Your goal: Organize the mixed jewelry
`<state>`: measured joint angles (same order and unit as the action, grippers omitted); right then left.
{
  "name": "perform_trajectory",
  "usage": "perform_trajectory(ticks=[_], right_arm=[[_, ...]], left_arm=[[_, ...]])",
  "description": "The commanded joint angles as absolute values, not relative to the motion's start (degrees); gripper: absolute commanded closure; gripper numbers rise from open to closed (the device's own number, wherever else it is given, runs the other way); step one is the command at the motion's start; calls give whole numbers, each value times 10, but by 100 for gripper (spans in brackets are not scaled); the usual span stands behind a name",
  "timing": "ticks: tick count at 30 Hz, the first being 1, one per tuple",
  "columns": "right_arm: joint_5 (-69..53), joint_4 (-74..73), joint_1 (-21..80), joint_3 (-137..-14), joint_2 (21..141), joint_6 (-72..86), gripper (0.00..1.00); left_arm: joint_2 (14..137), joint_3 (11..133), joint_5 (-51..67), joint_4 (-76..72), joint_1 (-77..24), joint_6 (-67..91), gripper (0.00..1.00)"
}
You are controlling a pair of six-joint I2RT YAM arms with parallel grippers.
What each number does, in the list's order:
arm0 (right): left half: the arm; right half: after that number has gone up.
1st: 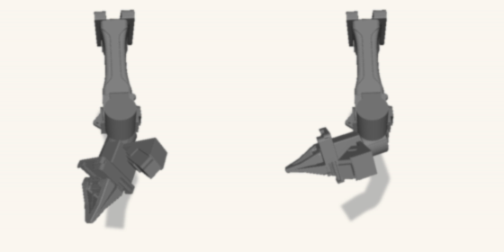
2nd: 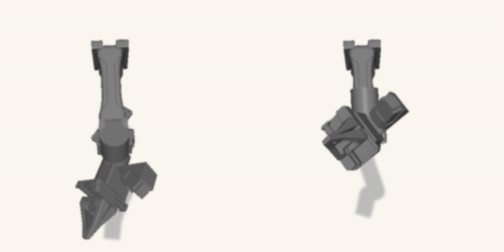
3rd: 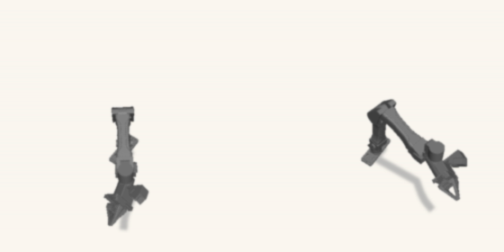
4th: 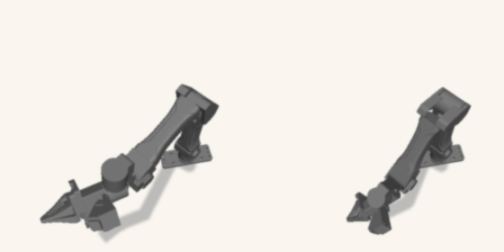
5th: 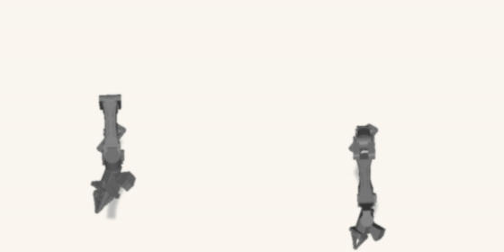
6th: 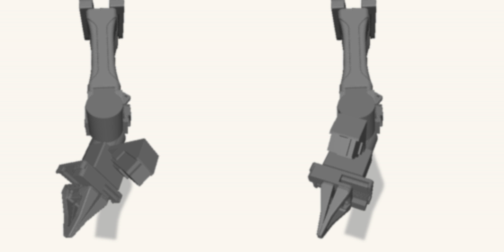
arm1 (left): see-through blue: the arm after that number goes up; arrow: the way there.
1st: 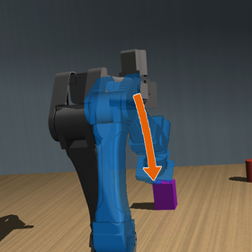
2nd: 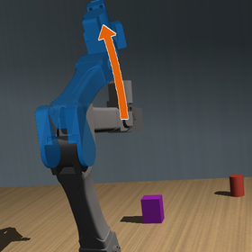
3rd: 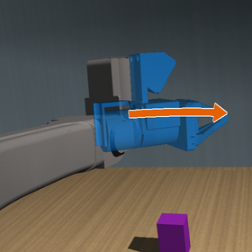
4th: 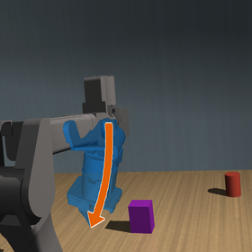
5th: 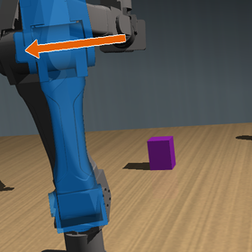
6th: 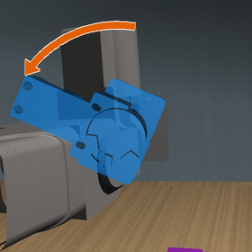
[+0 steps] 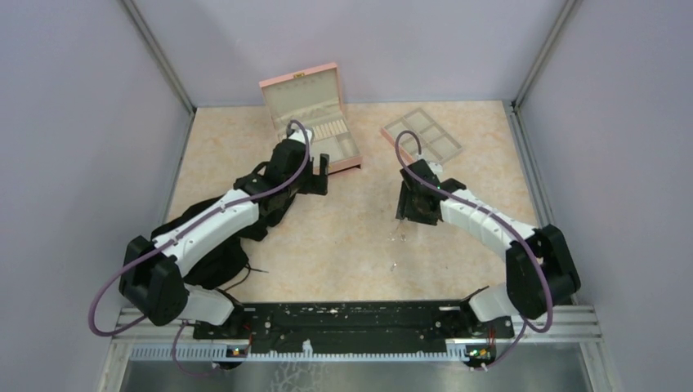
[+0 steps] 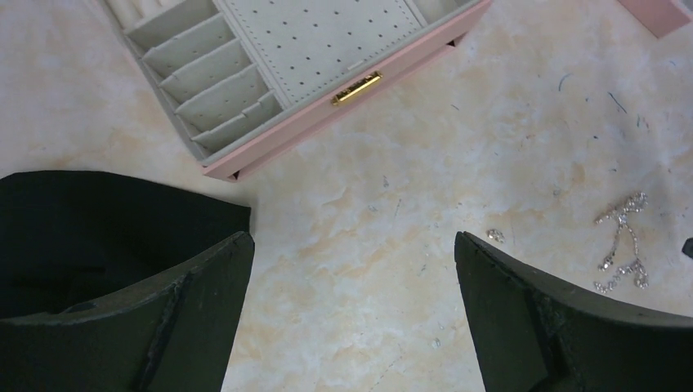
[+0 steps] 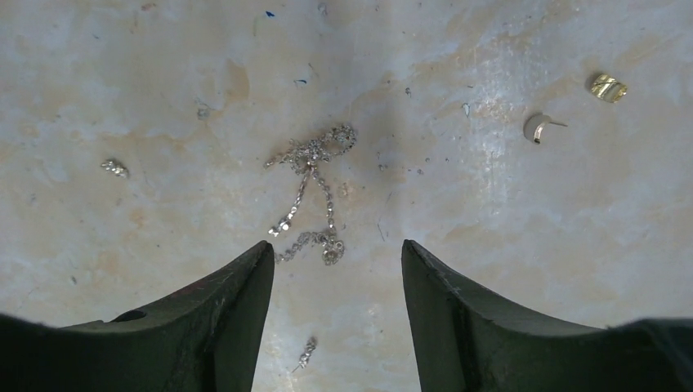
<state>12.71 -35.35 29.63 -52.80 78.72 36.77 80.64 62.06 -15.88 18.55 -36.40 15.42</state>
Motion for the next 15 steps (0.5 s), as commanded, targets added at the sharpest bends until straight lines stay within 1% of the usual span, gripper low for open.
perform_trajectory(ticks=[1, 4, 6, 7, 9, 11, 13, 15], right_arm=[[101, -337, 300, -549, 825, 377, 40], [88, -325, 299, -549, 846, 378, 41], [89, -317, 300, -553, 863, 378, 43], [88, -311, 300, -555, 873, 378, 43], [84, -305, 300, -563, 895, 379, 40], [80, -304, 300, -578, 921, 381, 39], [78, -301, 300, -587, 940, 386, 42], [81, -298, 301, -593, 953, 394, 49]], left_arm=[[773, 615, -194, 179, -329, 176, 1], [774, 624, -93, 202, -241, 231, 1], [774, 619, -51, 203, -193, 252, 1], [773, 615, -45, 200, -180, 254, 1], [770, 612, -58, 195, -172, 253, 1], [771, 614, -72, 199, -169, 253, 1], [771, 615, -77, 202, -166, 254, 1], [769, 615, -74, 202, -163, 255, 1]])
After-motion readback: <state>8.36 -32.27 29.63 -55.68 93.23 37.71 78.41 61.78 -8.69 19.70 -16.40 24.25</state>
